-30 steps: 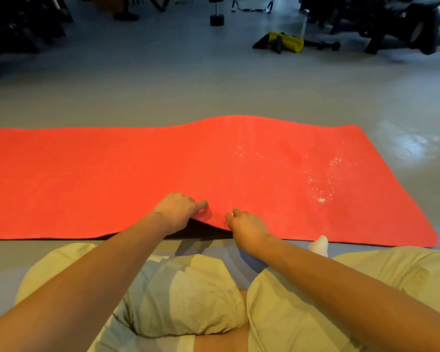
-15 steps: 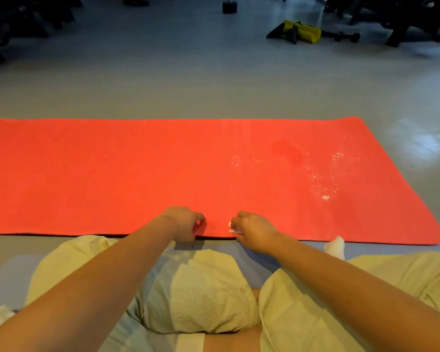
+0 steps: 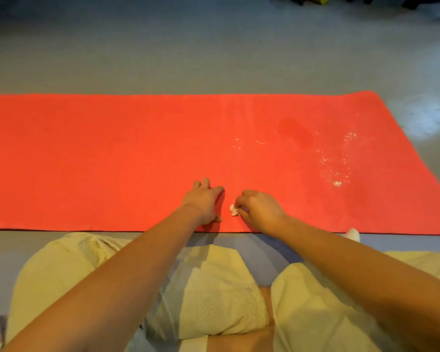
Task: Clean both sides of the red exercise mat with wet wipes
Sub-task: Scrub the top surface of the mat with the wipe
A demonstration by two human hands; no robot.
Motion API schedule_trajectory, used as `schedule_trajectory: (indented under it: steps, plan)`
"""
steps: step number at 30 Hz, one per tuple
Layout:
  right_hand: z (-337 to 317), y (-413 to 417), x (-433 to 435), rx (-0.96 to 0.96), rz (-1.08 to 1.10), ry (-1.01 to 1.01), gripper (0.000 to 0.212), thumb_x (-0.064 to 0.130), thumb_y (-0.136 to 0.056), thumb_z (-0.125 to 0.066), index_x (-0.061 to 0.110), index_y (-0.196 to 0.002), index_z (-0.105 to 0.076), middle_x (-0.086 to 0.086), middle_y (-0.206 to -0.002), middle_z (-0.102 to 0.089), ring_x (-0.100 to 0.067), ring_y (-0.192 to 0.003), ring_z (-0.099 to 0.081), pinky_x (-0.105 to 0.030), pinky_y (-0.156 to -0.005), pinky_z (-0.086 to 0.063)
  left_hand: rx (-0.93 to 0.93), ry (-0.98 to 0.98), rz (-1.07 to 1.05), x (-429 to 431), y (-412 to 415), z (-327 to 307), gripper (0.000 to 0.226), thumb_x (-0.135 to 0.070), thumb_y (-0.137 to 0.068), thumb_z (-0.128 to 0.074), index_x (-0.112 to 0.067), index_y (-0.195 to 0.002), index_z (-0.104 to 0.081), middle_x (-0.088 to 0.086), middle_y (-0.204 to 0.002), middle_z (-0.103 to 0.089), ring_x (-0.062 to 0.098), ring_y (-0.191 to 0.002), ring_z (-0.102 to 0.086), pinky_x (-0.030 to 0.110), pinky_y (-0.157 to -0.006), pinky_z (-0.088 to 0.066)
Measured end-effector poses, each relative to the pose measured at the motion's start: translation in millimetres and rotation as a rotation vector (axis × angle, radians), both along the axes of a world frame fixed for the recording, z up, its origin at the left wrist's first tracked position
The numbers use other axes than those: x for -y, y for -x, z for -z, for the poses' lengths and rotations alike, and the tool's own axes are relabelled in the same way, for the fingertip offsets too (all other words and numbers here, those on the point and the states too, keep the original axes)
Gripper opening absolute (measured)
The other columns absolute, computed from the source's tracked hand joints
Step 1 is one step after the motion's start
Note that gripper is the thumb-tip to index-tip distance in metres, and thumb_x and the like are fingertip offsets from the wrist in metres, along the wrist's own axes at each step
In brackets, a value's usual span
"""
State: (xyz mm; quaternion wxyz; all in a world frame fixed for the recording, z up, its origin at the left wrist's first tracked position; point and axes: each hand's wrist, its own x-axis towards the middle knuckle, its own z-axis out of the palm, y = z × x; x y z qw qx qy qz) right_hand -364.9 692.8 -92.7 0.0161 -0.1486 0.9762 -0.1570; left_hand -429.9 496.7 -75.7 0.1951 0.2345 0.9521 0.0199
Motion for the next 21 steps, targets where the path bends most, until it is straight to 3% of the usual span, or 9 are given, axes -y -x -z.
schedule_trajectory:
  steps: [2,5,8,11,14,17,21]
  plan:
    - [-2,15,4,-0.01,0.055,0.013,0.016,0.024,-0.091,-0.061,0.021,-0.103,-0.072,-0.002,-0.1,-0.063,-0.028,-0.094,-0.063,-0.037,-0.069,-0.048,0.031,0.022,-0.023,-6,5,-2,0.104,-0.051,-0.066,-0.093,-0.036,-0.153,-0.037,0.01,-0.14,-0.033,0.034,-0.137,-0.032,0.05,-0.107,-0.047]
    - [2,26,7,-0.001,0.112,0.039,0.015,0.022,-0.089,-0.062,0.021,-0.1,-0.073,-0.001,-0.099,-0.063,-0.028,-0.095,-0.063,-0.038,-0.07,-0.049,0.023,0.059,-0.007,-12,16,-4,0.117,-0.05,-0.058,-0.097,-0.035,-0.154,-0.033,0.015,-0.163,-0.013,0.035,-0.155,-0.011,0.053,-0.115,-0.039]
    - [6,9,8,0.022,0.052,0.045,0.017,0.019,-0.087,-0.06,0.019,-0.099,-0.072,-0.002,-0.099,-0.063,-0.029,-0.091,-0.064,-0.039,-0.069,-0.05,0.118,0.066,-0.007,-10,25,-7,0.141,-0.054,-0.054,-0.099,-0.029,-0.164,-0.015,0.011,-0.172,0.003,0.031,-0.16,0.0,0.05,-0.125,-0.028]
    - [6,-16,4,0.038,-0.135,0.011,0.014,0.022,-0.09,-0.059,0.02,-0.098,-0.071,0.0,-0.098,-0.063,-0.026,-0.088,-0.064,-0.038,-0.067,-0.05,0.118,0.134,0.041,-11,32,-14,0.141,-0.064,-0.051,-0.096,-0.025,-0.163,-0.02,0.01,-0.169,-0.013,0.034,-0.155,-0.016,0.044,-0.124,-0.031]
    - [6,-12,3,0.04,-0.199,-0.02,0.013,0.024,-0.09,-0.054,0.02,-0.093,-0.066,0.0,-0.093,-0.058,-0.026,-0.086,-0.061,-0.04,-0.063,-0.05,0.092,0.161,0.078,-16,45,-23,0.116,-0.064,-0.058,-0.092,-0.027,-0.154,-0.039,0.009,-0.152,-0.036,0.035,-0.139,-0.038,0.042,-0.114,-0.042]
    - [5,25,5,-0.011,-0.124,-0.023,0.013,0.025,-0.088,-0.053,0.019,-0.09,-0.064,-0.003,-0.091,-0.057,-0.03,-0.085,-0.061,-0.04,-0.06,-0.048,0.037,0.13,0.079,-21,55,-26,0.099,-0.057,-0.062,-0.094,-0.028,-0.146,-0.049,0.008,-0.14,-0.043,0.035,-0.129,-0.045,0.041,-0.105,-0.047]
    - [-2,76,6,-0.02,0.101,-0.043,0.017,0.023,-0.089,-0.055,0.018,-0.097,-0.069,-0.004,-0.097,-0.06,-0.033,-0.091,-0.063,-0.04,-0.065,-0.05,0.001,0.069,0.036,-22,54,-16,0.103,-0.049,-0.054,-0.1,-0.027,-0.141,-0.048,0.007,-0.138,-0.041,0.033,-0.132,-0.04,0.046,-0.105,-0.047]
